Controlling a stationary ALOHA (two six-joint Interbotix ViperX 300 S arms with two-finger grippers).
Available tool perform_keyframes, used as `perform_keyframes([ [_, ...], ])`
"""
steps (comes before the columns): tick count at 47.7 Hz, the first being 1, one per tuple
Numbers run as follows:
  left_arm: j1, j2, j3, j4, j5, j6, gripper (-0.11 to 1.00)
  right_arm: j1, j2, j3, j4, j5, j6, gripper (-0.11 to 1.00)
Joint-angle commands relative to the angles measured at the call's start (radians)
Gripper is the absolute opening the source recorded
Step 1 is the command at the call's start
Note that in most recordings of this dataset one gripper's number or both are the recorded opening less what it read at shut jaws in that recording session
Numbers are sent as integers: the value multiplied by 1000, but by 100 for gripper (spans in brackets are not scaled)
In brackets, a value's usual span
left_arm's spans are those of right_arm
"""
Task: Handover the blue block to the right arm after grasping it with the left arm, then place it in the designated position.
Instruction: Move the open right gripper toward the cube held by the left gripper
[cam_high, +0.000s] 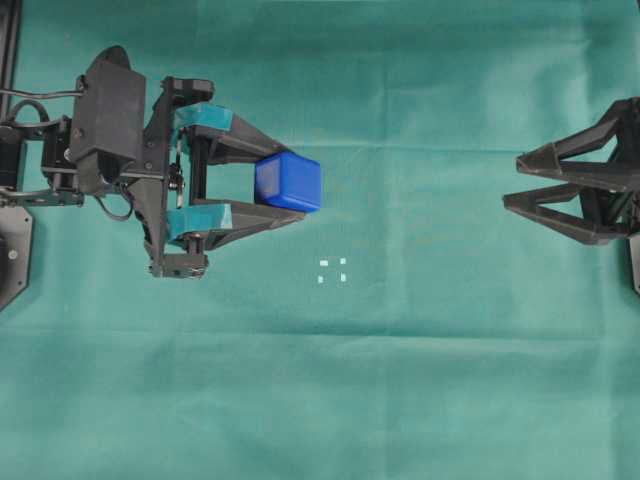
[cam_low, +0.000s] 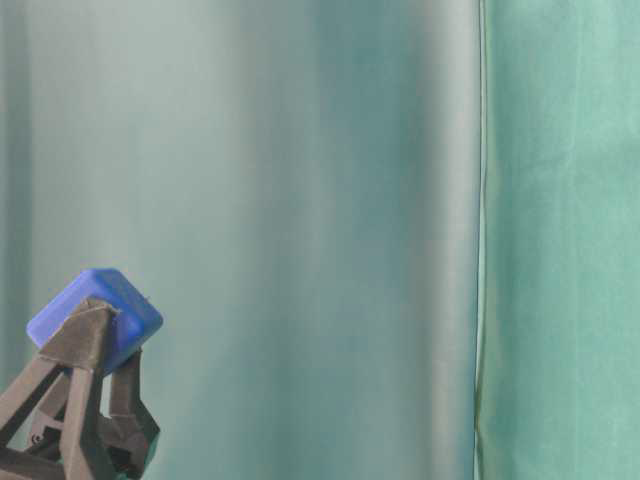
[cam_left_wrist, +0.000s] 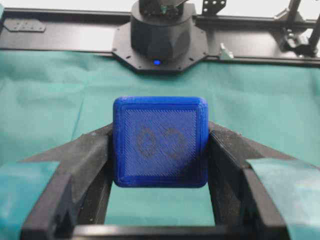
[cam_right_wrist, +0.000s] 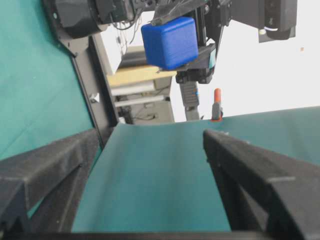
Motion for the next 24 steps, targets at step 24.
perform_keyframes([
  [24,8,-18,-12,-2,-8,-2,47,6,3,-31,-8,-26,2,93],
])
